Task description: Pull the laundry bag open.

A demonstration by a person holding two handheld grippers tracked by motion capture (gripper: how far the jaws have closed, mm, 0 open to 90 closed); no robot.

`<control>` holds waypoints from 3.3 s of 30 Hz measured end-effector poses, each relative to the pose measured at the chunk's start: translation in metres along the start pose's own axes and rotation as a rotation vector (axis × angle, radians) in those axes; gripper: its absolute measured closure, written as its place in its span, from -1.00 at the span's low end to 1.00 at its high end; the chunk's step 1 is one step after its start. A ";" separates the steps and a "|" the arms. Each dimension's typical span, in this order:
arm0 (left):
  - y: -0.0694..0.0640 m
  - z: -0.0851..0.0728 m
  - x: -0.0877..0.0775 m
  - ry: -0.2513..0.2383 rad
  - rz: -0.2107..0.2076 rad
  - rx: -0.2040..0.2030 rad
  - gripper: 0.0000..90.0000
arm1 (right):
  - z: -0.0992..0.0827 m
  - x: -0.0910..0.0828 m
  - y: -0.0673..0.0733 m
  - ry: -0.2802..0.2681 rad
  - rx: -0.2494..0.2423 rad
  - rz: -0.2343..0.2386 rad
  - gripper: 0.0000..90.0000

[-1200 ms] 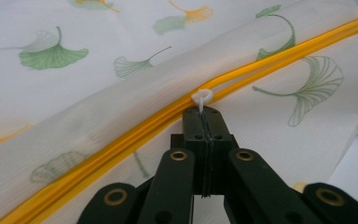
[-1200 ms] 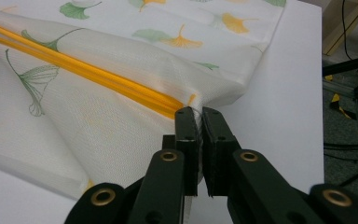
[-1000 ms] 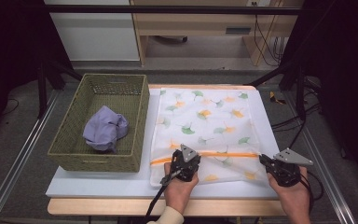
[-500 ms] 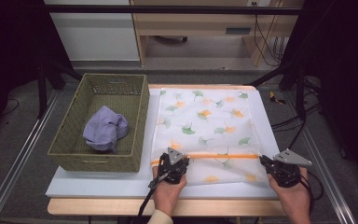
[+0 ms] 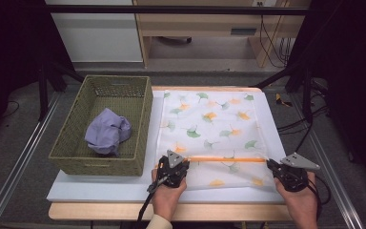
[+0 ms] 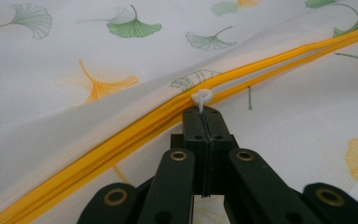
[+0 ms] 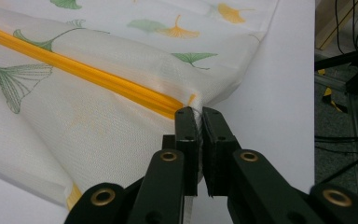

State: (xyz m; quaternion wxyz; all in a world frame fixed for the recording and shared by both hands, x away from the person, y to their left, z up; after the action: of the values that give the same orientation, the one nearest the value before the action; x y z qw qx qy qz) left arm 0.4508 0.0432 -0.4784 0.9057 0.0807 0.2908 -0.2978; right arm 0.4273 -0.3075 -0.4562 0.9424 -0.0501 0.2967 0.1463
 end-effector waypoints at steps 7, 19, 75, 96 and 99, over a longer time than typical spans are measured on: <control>0.004 -0.003 0.000 0.004 0.002 -0.008 0.99 | -0.001 -0.001 -0.003 0.000 0.001 -0.002 0.91; 0.004 -0.005 0.000 -0.002 0.001 -0.021 0.99 | -0.001 -0.001 -0.003 0.001 0.002 -0.003 0.91; 0.019 -0.018 -0.012 -0.023 0.031 -0.051 0.99 | -0.003 -0.001 -0.005 0.019 -0.009 -0.023 0.91; 0.030 -0.027 -0.022 -0.029 0.066 -0.065 0.99 | -0.004 -0.002 -0.006 0.022 -0.004 -0.031 0.91; 0.030 -0.027 -0.023 -0.032 0.065 -0.066 0.99 | -0.004 -0.001 -0.006 0.022 -0.008 -0.030 0.91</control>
State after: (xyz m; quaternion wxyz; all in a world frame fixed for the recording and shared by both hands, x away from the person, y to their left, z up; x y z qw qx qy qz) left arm 0.4404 0.0876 -0.4885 0.9215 0.0553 0.2831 -0.2599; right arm 0.4259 -0.3142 -0.4583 0.9409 -0.0600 0.3059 0.1327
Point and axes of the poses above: each handheld gripper's, and its own axes: x roughly forward along the jaws, z roughly out of its top, y roughly to its left, the point moved 2 cm from there along x, roughly forward along the jaws, and after that the axes turned 6 degrees about x, right-handed, at the moved point
